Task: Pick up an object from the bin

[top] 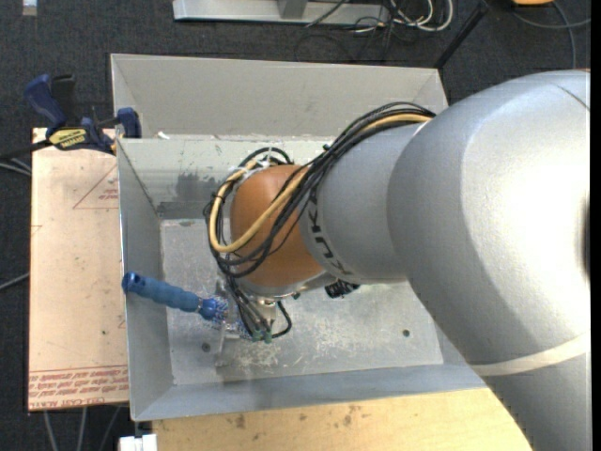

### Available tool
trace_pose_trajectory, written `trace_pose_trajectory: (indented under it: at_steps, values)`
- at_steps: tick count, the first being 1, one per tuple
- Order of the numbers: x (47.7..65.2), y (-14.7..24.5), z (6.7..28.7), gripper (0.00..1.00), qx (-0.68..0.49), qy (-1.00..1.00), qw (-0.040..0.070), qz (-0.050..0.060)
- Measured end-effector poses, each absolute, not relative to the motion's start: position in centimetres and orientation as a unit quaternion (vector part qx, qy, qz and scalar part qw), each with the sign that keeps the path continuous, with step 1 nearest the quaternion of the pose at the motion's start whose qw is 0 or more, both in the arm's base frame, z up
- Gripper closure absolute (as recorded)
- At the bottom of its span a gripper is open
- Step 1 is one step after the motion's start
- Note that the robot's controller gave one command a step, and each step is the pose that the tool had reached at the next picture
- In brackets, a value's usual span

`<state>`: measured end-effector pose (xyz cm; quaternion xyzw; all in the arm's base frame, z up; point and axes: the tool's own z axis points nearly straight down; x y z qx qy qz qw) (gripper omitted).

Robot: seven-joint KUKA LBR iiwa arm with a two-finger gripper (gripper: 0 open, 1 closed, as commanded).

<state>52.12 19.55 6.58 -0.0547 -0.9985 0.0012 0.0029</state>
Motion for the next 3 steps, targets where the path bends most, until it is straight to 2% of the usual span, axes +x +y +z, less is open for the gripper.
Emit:
trace_pose_trajectory:
  at_steps: [3]
  values:
    - [52.21, 19.7, 6.62, 0.0, -0.056, -0.998, 0.002, -0.001]
